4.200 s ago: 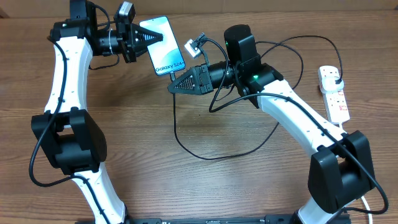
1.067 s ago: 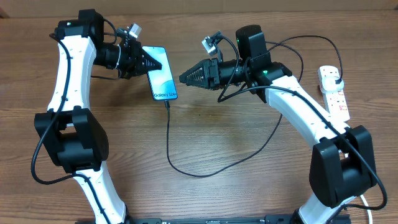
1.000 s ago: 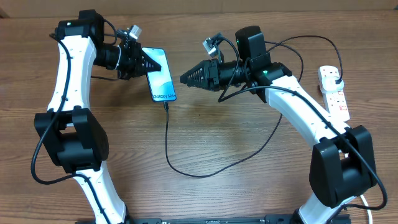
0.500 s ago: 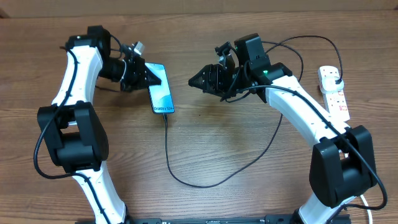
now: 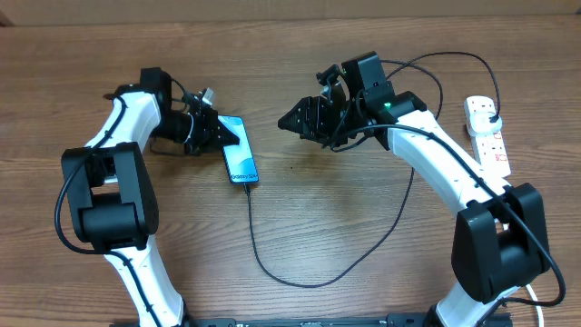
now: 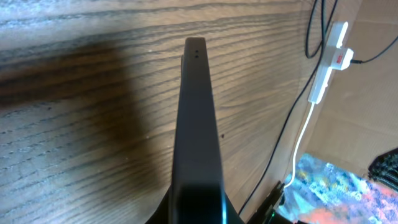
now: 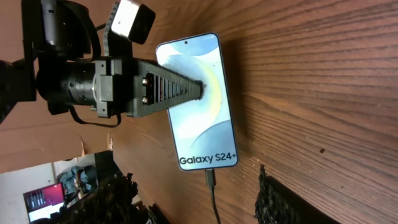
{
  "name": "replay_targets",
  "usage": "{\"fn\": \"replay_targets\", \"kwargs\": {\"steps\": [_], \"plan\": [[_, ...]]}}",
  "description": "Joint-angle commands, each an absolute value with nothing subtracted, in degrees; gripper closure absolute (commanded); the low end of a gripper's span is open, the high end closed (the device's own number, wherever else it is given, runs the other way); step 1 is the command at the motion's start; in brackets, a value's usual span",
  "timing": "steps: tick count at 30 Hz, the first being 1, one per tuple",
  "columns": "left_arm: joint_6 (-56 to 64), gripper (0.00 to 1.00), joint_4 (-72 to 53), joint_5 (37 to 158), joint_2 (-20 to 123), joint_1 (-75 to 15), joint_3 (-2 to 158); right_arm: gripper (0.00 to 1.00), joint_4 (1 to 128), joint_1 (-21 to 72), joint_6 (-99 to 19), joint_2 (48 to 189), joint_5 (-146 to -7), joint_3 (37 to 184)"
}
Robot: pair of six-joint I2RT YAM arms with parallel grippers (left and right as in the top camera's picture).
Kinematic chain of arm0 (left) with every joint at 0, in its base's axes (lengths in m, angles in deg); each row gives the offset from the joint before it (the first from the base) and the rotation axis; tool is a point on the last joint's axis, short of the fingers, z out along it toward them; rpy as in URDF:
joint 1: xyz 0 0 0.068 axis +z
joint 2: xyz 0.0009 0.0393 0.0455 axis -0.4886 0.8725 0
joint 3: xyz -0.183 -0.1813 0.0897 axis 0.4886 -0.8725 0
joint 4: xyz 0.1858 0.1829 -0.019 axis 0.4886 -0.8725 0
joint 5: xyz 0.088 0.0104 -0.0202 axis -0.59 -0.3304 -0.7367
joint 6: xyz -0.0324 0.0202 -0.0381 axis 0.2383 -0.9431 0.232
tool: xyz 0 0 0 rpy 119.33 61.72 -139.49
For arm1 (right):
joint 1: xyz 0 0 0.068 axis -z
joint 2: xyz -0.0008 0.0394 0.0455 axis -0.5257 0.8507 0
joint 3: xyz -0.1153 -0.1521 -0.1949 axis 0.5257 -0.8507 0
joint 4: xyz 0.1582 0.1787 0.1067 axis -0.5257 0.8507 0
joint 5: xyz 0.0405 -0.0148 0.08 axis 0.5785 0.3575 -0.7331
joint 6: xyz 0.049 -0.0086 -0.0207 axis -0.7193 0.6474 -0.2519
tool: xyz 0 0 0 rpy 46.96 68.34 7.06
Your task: Plug charger to phone and switch on socket
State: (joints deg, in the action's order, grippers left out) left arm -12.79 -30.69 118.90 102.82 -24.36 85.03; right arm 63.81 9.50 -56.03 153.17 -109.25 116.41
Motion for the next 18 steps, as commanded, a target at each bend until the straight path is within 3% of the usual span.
{"fn": "replay_targets", "kwargs": {"steps": [1, 18], "plan": [[-9.79, 0.96, -28.87, 120.52, 102.84, -24.45, 83.11, 0.34, 64.0, 9.63, -55.57, 151.99, -108.16, 117.33], [-9.23, 0.96, -24.24, 120.48, 106.42, -24.38, 81.84, 0.34, 64.94, 9.61, -54.28, 151.99, -108.14, 117.33]]}}
